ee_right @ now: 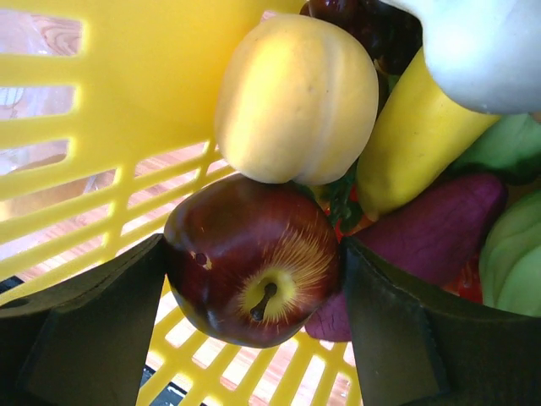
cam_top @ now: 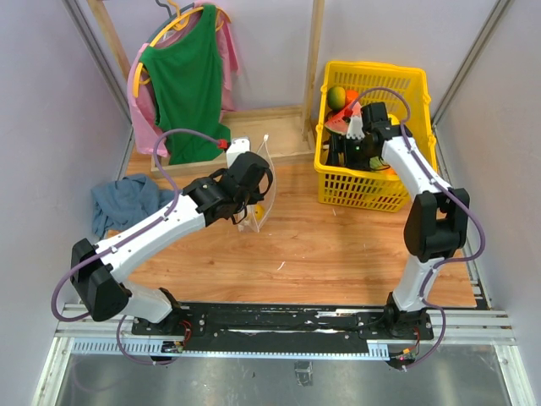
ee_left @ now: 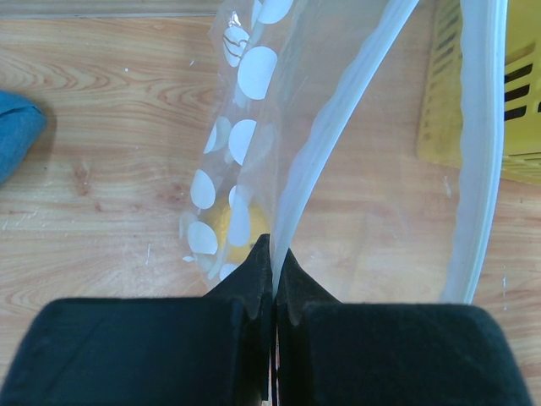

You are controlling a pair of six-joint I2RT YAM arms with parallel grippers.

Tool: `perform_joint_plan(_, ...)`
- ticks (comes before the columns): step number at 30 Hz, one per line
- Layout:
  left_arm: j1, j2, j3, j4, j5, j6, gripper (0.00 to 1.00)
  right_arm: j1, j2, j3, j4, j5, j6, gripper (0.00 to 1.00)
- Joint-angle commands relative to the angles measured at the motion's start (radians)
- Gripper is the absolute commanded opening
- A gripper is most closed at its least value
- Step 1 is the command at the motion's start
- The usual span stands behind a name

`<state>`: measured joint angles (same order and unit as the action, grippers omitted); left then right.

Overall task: Place the food in the zip-top bag and seal the zipper
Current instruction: Pick up the fake fruit from the bin.

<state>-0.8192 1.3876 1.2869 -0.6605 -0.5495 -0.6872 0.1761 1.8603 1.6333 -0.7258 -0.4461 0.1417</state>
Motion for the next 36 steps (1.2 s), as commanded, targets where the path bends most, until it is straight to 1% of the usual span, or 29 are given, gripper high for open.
perform_joint_plan(1, 0.006, 0.001, 0.036, 0.003, 0.002, 0.006, 0.0, -0.004, -0.108, -0.014, -0.055, -0.025, 0.008, 0.63)
perform_joint_plan(5, 0.006, 0.001, 0.04, 0.008, 0.012, 0.008, 0.0, -0.005, -0.171, -0.03, -0.03, 0.003, 0.017, 0.5)
perform_joint_plan(7, 0.007, 0.0, 0.039, 0.011, 0.015, 0.008, 0.0, -0.006, -0.204, -0.051, -0.002, 0.032, 0.027, 0.45)
perform_joint_plan(13, 0.006, 0.006, 0.041, 0.024, 0.044, 0.006, 0.0, -0.004, -0.309, -0.109, 0.072, 0.168, 0.048, 0.36)
perform_joint_plan(18, 0.006, 0.017, 0.052, 0.018, 0.049, 0.011, 0.0, -0.003, -0.436, -0.187, 0.167, 0.257, 0.064, 0.28)
perform_joint_plan(22, 0.006, 0.015, 0.054, 0.021, 0.054, 0.011, 0.0, 0.0, -0.53, -0.241, 0.248, 0.271, 0.073, 0.25)
perform_joint_plan(28, 0.006, 0.017, 0.055, 0.028, 0.071, 0.009, 0.0, 0.043, -0.626, -0.256, 0.274, 0.251, 0.072, 0.23)
perform_joint_plan(31, 0.006, 0.015, 0.06, 0.033, 0.078, 0.009, 0.0, 0.1, -0.659, -0.274, 0.307, 0.223, 0.082, 0.22)
perform_joint_plan(36, 0.006, 0.013, 0.06, 0.034, 0.081, 0.001, 0.0, 0.22, -0.703, -0.326, 0.423, 0.158, 0.146, 0.21)
